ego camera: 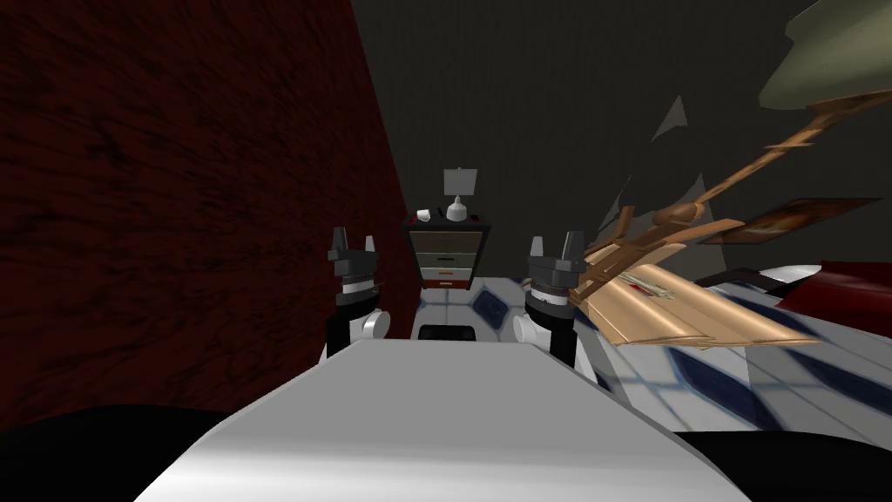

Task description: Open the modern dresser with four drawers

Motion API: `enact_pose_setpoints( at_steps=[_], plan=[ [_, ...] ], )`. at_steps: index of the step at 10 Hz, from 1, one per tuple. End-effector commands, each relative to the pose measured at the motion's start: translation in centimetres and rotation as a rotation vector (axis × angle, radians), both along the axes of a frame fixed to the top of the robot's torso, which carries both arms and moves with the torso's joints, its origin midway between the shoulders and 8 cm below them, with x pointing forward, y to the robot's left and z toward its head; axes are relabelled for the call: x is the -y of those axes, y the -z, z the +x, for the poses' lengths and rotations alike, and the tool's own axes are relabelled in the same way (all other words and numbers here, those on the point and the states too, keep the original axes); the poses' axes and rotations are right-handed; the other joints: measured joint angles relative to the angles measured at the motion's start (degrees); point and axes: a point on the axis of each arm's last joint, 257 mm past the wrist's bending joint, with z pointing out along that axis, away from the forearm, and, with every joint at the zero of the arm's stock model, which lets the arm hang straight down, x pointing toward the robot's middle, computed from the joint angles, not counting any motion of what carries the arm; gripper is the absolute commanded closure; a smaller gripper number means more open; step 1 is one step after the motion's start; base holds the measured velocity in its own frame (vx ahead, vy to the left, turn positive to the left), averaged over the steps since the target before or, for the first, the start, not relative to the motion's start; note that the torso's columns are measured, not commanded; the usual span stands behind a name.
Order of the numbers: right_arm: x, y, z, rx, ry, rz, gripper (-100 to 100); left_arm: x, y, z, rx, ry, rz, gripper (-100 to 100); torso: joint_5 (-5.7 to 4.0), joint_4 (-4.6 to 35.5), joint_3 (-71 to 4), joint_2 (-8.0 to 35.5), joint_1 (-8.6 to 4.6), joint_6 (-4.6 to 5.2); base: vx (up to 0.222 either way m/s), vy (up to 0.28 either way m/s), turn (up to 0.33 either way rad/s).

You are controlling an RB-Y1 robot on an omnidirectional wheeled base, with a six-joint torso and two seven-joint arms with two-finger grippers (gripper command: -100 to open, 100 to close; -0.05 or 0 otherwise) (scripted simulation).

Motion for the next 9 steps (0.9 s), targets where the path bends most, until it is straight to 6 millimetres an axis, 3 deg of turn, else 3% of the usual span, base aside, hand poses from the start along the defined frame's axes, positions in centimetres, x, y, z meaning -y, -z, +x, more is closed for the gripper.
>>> enact_pose_setpoints(
  at_steps=[1, 9],
  plan=[
    [0.0, 0.0, 0.0, 0.0, 0.0, 0.0, 0, 0.0, 0.0, 0.0, 0.0, 0.0, 0.0, 0, 0.0, 2.3, -4.7, 2.3, 0.0, 0.0, 0.0, 0.0, 0.0],
    [0.0, -0.01, -0.01, 0.0, 0.0, 0.0, 0, 0.0, -0.02, -0.01, 0.0, 0.0, 0.0, 0, 0.0, 35.4, -70.7, 35.4, 0.0, 0.0, 0.0, 0.0, 0.0]
  ],
)
